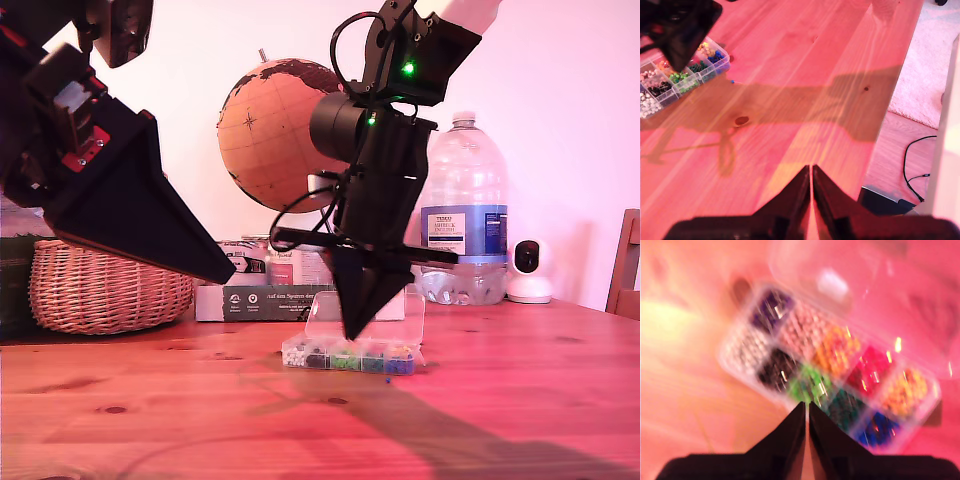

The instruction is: Sort the loose pins on the table into their correct compartments

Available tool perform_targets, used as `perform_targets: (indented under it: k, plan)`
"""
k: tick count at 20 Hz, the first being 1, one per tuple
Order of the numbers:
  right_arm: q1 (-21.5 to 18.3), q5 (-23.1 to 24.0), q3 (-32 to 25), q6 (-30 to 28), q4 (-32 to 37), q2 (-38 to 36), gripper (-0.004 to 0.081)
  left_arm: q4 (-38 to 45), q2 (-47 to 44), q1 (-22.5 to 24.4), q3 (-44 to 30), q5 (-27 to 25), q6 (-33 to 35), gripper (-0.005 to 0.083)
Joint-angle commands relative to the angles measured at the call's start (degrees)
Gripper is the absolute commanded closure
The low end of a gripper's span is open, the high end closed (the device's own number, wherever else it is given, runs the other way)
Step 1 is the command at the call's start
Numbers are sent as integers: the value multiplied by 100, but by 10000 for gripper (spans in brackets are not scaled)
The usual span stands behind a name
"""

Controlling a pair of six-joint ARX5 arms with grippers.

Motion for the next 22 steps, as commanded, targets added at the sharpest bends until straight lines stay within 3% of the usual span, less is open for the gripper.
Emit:
perform_targets:
  k: [1,10,22]
  plan:
    - [26,-13,273,-11,-192,4,783,63,24,-9,-120,2,-17,797]
    - [146,24,667,153,-1801,-72,782,63,24,-9,-120,4,-17,797]
    - [197,22,664,140,-1867,24,701,61,24,-9,-120,4,-17,797]
